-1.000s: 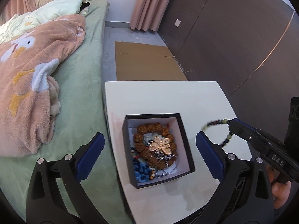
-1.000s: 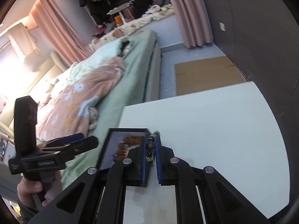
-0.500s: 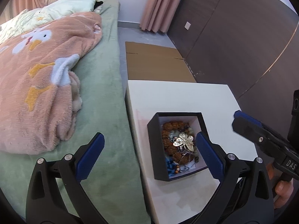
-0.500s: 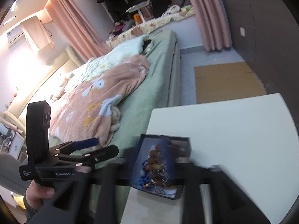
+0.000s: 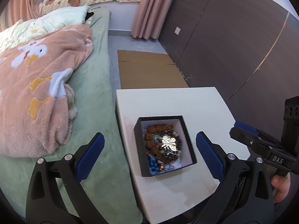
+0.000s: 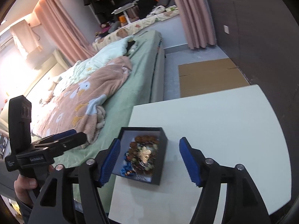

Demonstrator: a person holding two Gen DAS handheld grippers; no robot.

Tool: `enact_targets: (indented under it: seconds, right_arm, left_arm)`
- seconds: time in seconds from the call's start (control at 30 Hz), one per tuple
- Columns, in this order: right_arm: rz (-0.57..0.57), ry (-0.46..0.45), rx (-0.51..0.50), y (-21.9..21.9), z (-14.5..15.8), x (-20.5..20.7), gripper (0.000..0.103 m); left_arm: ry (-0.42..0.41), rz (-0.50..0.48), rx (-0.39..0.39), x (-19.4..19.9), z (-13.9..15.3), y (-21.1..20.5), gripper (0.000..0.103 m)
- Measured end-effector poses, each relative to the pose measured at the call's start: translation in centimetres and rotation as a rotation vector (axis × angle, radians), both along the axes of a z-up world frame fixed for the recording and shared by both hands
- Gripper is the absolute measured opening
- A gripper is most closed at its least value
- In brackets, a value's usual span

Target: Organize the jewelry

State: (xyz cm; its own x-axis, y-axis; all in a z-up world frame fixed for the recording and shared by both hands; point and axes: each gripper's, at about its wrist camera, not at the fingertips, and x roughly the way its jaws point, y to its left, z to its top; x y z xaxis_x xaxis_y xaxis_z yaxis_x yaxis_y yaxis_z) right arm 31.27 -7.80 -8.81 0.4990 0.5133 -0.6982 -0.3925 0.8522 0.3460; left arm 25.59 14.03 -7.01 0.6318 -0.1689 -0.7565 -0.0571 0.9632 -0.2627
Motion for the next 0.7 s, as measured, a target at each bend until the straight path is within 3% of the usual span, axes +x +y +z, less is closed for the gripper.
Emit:
enact_targets:
  seconds: [0.27,0.4,0.7]
  right_arm:
    - [-0.049,-0.022,-0.016,-4.0,2.4,-2.1,0.094]
    - [-0.067,-0.048,-0.013,-6.0,3.5,-3.4,0.095]
    - [-0.087,-0.037,-0.045,-9.3,4.1,-5.8,0.095]
  left_arm:
    - [-0.032,-0.029,0.034,-0.8,2.0,-3.1,0.098]
    - [-0.049,-0.049,0.106,-2.1,3.1,-5.8,0.098]
    - [-0.078,-0.088,0.093,-4.2,4.7,-9.6,0.098]
